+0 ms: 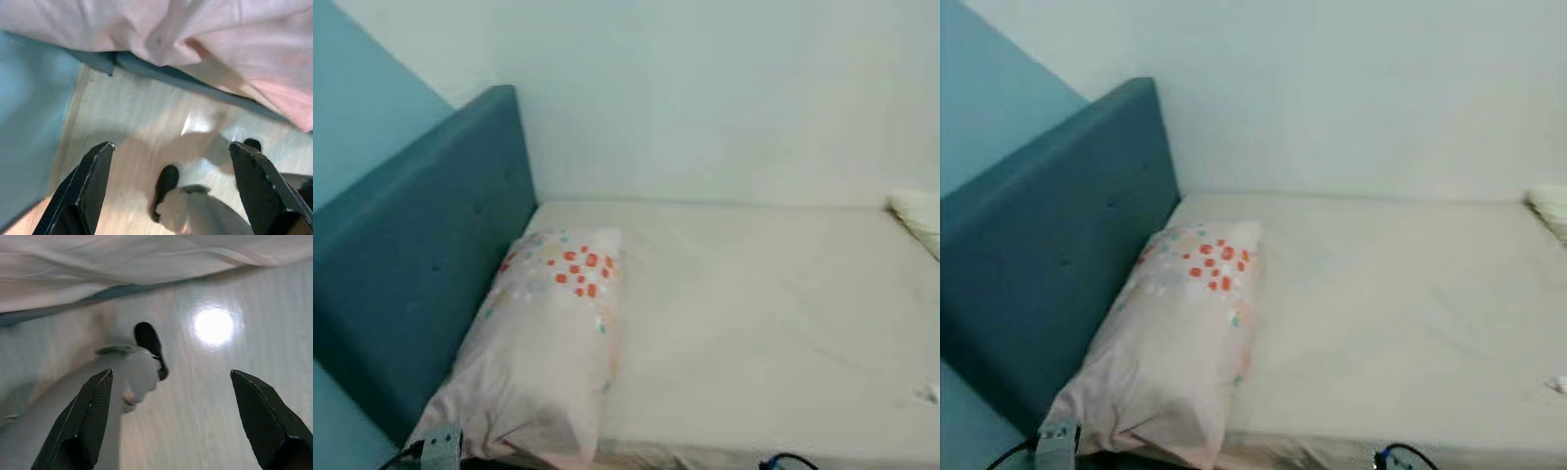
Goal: Clean up the room
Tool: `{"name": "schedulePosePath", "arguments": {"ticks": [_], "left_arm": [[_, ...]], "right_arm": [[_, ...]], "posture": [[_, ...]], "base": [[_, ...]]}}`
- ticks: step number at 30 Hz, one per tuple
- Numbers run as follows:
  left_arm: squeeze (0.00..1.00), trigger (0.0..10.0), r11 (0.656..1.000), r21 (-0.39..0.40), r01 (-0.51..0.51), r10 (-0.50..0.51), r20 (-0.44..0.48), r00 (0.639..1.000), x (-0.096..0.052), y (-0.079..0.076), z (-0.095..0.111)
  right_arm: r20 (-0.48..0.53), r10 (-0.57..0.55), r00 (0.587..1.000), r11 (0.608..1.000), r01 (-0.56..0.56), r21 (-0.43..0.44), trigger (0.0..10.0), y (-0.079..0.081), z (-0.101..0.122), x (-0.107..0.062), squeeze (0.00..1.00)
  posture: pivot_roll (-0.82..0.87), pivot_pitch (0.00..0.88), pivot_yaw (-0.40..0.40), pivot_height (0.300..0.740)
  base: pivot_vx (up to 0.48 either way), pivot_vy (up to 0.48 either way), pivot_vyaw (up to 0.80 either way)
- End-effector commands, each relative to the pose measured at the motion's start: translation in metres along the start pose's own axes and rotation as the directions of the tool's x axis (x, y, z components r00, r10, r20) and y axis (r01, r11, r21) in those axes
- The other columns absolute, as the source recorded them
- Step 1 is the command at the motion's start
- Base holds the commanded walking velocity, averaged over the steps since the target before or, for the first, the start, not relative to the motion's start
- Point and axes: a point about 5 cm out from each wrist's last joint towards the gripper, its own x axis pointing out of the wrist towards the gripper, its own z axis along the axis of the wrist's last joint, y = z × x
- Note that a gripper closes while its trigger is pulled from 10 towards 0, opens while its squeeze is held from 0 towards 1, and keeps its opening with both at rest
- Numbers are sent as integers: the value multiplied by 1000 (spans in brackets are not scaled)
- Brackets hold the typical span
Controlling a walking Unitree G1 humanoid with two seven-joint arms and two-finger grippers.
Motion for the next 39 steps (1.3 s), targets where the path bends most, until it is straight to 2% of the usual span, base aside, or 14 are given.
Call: {"name": "schedulePosePath", "arguments": {"ticks": [1, 17, 28, 39], "left_arm": [[0, 10000, 999, 30, -12, 12, -18, 1000, -1, 2, -3], [0, 10000, 998, 65, 21, -19, -32, 999, 0, -6, -6], [0, 10000, 996, 81, 25, -21, -43, 999, -1, -5, -9], [0, 10000, 994, 103, 30, -26, -41, 999, 0, -6, -6]], "right_arm": [[-8, 6, 1000, 1000, -6, -4, 10000, 2, -3, 0, 0], [-46, -20, 999, 999, 18, -36, 10000, -6, -11, -2, 0], [-70, -36, 997, 998, 32, -59, 10000, -9, -17, -3, 0], [-68, -49, 996, 997, 44, -67, 10000, -10, -18, -3, 0]], "posture": [[45, 0, -26, 740], [40, 0, -17, 740], [39, 0, -20, 740], [37, 0, -18, 740]], "base": [[0, -480, 0], [0, -480, 0], [0, -480, -709], [0, -480, 0]]}}
